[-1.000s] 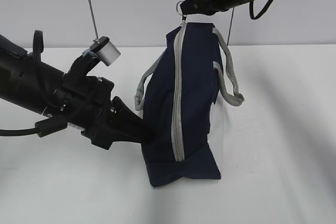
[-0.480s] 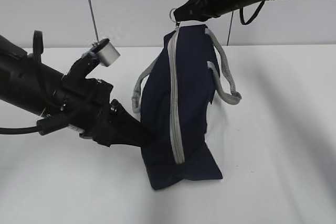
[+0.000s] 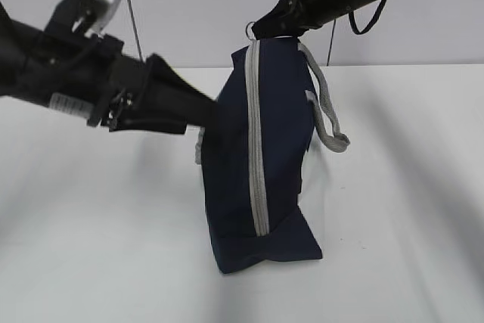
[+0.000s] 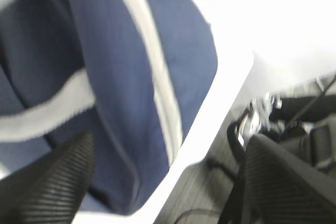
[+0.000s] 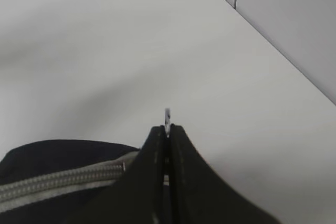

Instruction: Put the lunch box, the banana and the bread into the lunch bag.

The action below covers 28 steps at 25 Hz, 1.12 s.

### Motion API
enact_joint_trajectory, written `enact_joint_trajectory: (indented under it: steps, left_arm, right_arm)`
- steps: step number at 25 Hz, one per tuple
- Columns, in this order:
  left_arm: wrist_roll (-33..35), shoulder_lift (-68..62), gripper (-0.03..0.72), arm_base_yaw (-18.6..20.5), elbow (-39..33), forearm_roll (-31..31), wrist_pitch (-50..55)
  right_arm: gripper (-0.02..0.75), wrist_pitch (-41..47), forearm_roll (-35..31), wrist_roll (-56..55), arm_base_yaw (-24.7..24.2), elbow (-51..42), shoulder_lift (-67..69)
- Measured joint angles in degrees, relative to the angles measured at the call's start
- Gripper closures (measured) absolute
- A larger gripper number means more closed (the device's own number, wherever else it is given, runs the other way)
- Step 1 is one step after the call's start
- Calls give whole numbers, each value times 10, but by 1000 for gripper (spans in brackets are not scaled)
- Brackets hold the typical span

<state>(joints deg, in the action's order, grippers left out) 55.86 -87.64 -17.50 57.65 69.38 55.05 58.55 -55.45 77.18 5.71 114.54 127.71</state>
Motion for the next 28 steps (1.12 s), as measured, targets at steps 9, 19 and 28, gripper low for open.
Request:
enact_joint_trajectory:
  steps: [9,19,28]
  left_arm:
    - [-119,-65,111,0,87,30,-127]
    - [-125,-207,179,0,202,123,-156]
    - [-125,-267,242,-1,239,169,-161]
  right_arm:
    - [754,7,1,-1,-1,0,0]
    - [754,11,1,-1,-1,0,0]
    - [754,12,1,-2,-1,0,0]
